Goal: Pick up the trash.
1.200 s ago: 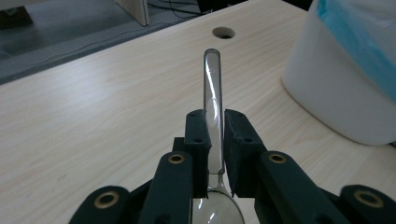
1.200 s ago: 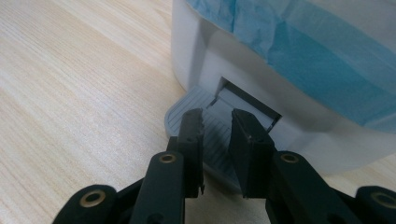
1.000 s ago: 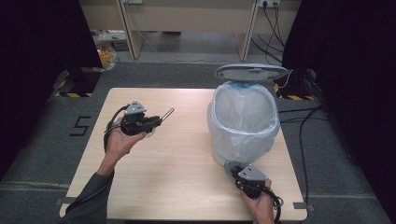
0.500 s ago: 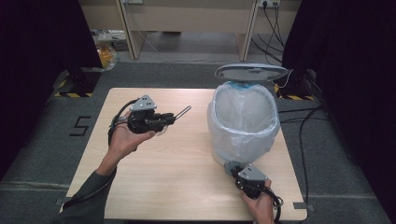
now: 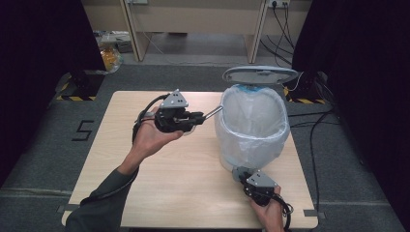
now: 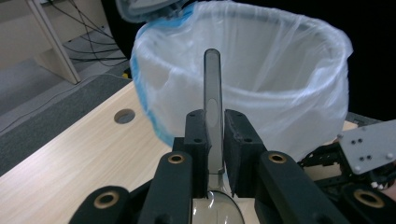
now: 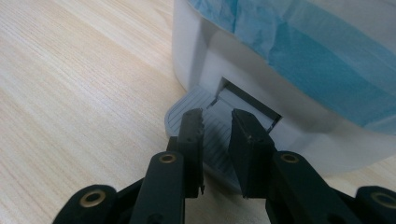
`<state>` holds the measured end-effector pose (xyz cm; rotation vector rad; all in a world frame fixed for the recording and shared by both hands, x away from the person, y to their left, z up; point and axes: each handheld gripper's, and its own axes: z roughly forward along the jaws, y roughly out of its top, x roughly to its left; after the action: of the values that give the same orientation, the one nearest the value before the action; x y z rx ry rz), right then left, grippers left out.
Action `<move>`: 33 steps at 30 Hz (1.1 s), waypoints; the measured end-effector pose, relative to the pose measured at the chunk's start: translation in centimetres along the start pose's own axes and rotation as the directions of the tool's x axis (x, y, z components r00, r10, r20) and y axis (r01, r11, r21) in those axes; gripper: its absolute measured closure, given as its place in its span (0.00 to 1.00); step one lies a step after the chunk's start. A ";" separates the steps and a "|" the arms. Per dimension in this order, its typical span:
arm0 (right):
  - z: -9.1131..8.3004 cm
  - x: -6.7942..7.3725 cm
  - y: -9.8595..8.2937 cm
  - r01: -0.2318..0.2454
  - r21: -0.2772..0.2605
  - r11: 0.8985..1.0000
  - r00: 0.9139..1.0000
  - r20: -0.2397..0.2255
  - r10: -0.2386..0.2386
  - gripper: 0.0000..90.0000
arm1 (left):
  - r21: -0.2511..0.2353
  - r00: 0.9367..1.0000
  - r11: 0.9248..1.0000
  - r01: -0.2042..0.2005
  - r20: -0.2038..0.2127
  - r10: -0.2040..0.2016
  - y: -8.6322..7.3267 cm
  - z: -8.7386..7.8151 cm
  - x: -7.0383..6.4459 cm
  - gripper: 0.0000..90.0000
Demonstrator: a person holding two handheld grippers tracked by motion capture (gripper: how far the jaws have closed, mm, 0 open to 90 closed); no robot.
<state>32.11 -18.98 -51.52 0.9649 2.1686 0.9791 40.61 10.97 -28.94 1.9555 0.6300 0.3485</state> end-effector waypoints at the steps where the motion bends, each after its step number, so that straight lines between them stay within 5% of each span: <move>1: 0.0 0.0 0.0 0.000 0.000 1.000 1.000 0.000 0.000 0.82 | -0.003 1.000 1.000 -0.005 0.008 0.005 0.6 0.4 -0.3 0.89; 33: 0.0 -0.1 0.0 0.003 -0.001 1.000 1.000 -0.005 -0.003 0.82 | 0.057 0.996 0.995 -0.084 0.033 0.083 5.7 7.6 -3.6 0.89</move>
<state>32.18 -19.02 -51.52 0.9601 2.1728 0.9817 43.03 1.31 -27.16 2.0430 0.5454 0.3552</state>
